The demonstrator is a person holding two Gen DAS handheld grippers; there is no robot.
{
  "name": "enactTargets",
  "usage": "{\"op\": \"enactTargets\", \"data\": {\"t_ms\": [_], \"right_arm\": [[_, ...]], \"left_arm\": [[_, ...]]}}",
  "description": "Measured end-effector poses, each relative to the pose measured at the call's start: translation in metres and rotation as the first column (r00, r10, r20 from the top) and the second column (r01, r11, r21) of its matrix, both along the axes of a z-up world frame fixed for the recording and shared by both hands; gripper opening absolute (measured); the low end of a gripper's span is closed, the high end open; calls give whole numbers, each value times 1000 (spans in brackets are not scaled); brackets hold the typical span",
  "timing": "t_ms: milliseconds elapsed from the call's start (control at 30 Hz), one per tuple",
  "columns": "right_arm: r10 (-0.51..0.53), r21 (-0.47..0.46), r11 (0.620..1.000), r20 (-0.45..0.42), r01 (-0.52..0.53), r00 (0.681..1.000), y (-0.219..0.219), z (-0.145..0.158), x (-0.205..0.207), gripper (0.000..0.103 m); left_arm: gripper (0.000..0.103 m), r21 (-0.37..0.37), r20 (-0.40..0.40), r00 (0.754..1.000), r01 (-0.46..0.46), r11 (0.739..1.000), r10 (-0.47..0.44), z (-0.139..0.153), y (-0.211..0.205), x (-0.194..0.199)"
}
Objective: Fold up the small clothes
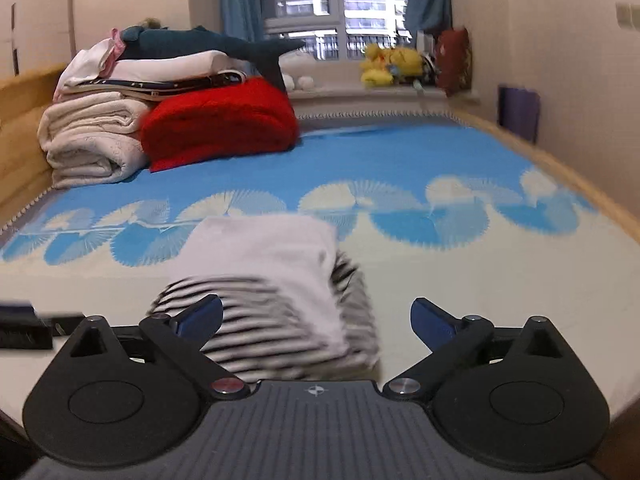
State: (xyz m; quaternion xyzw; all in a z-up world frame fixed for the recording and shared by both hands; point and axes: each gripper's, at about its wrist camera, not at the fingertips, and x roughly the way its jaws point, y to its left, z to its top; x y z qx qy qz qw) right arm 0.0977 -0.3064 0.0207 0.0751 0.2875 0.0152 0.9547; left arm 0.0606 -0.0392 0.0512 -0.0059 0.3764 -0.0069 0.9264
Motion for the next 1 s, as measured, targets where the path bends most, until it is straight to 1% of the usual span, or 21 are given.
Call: {"op": "enactTargets", "data": {"t_ms": [33,67,133,167,267,367,433,567,700,1000], "right_arm": [[12,14,1000,6,-12,1000,4,-2,-8,100],[13,1,1000,1,-13,1000,8,-7,-12,100],[7,-66,998,-43,-10,999,15,-18,-15,100],[11,-84,996,-56,-15,998,19,-21,-16,100],[44,-89,995,-80,-51,996,22,-26,-14,100],[50,-103,993,-88,-59,995,27,-27,-15,100],[48,-100,993,-83,-57,995,28,-26,-16,100],[40,-88,995,-91,-49,995,33,-26,-16,100],[47,-94,994,-102,-57,994,37,-29,-12,100],[54,-108,992,-118,-67,992,40,-34,-6,100]], "left_arm": [[94,-2,-16,1000,-15,1000,15,-4,-2,-5],[94,-25,-36,999,-15,1000,14,-7,-5,-8],[94,-55,-33,999,18,998,-20,-10,-8,-9],[94,-47,-25,999,29,998,-30,-10,-11,-8],[94,-28,-20,999,30,999,-31,-15,-17,-6],[94,-30,-61,997,40,999,-42,-24,-22,-1],[94,-37,-71,997,31,999,-33,-28,-24,0],[94,-8,-48,998,39,999,-40,-28,-30,0],[94,-1,-35,998,44,999,-44,-28,-32,1],[94,-25,-38,999,22,999,-23,-29,-26,6]]}}
